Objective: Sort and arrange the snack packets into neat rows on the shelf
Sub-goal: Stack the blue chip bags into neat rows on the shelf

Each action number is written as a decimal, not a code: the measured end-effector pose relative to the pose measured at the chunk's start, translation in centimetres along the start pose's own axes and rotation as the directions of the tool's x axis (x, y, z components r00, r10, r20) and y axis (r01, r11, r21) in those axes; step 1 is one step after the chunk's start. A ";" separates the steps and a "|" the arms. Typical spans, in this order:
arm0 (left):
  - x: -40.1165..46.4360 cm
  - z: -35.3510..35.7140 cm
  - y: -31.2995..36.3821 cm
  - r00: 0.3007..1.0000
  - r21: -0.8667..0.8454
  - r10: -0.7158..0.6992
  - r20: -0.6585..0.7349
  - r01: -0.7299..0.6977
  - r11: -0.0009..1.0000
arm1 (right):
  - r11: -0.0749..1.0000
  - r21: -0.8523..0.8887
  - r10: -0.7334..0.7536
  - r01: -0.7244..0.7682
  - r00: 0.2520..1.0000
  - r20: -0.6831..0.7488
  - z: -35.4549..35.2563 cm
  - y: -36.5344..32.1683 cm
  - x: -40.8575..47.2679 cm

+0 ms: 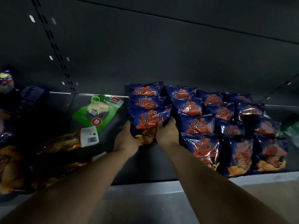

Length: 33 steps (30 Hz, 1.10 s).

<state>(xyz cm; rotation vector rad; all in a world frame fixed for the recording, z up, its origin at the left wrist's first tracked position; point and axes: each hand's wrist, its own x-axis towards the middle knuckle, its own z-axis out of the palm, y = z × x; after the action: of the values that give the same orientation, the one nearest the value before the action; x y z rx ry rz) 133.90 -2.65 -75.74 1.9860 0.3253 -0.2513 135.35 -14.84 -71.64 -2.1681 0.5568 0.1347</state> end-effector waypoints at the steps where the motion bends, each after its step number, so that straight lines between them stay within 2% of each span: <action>1: 0.2 0.2 -0.2 1.000 0.014 -0.002 0.007 0.002 1.000 | 1.000 -0.017 -0.001 0.000 1.000 -0.007 0.1 0.0 0.0; 9: 1.2 0.3 0.0 0.997 0.220 -0.004 0.076 -0.013 0.975 | 0.996 -0.091 -0.014 0.017 0.999 0.034 0.3 0.6 1.0; 14: 1.9 -0.1 0.3 0.993 0.188 -0.026 0.116 0.003 0.982 | 0.996 -0.087 0.004 0.002 0.998 0.058 0.5 0.7 1.8; 18: 1.4 -0.4 0.6 0.991 0.089 -0.004 0.135 -0.008 0.996 | 0.994 -0.106 0.018 -0.017 1.000 0.011 0.5 0.4 1.4; 21: 1.4 -0.7 0.3 0.993 0.104 -0.027 0.114 0.015 0.994 | 0.991 -0.132 -0.015 0.010 0.999 -0.034 0.6 -0.1 0.8; 25: 1.0 -1.2 0.1 0.994 0.140 -0.047 0.101 0.032 0.990 | 0.985 -0.150 -0.093 0.082 0.993 -0.070 0.8 -0.5 -0.2; 29: 0.3 -2.6 0.5 1.000 0.208 0.014 0.015 -0.017 0.978 | 0.927 -0.240 -0.324 0.289 0.938 -0.122 0.4 -1.2 -1.7; 31: -0.2 -3.8 0.6 0.996 0.265 0.084 -0.032 -0.073 0.962 | 0.882 -0.243 -0.431 0.404 0.900 -0.069 0.6 -2.1 -2.5; 33: -0.7 -5.3 0.7 0.990 0.344 0.129 -0.062 -0.100 0.934 | 0.859 -0.202 -0.473 0.470 0.880 0.036 1.3 -3.0 -3.2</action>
<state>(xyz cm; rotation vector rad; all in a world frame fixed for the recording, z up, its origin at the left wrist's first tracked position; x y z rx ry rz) 133.67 1.80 -72.71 2.3543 0.2281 -0.1571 133.94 -11.14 -69.31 -2.4438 0.0009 -0.0976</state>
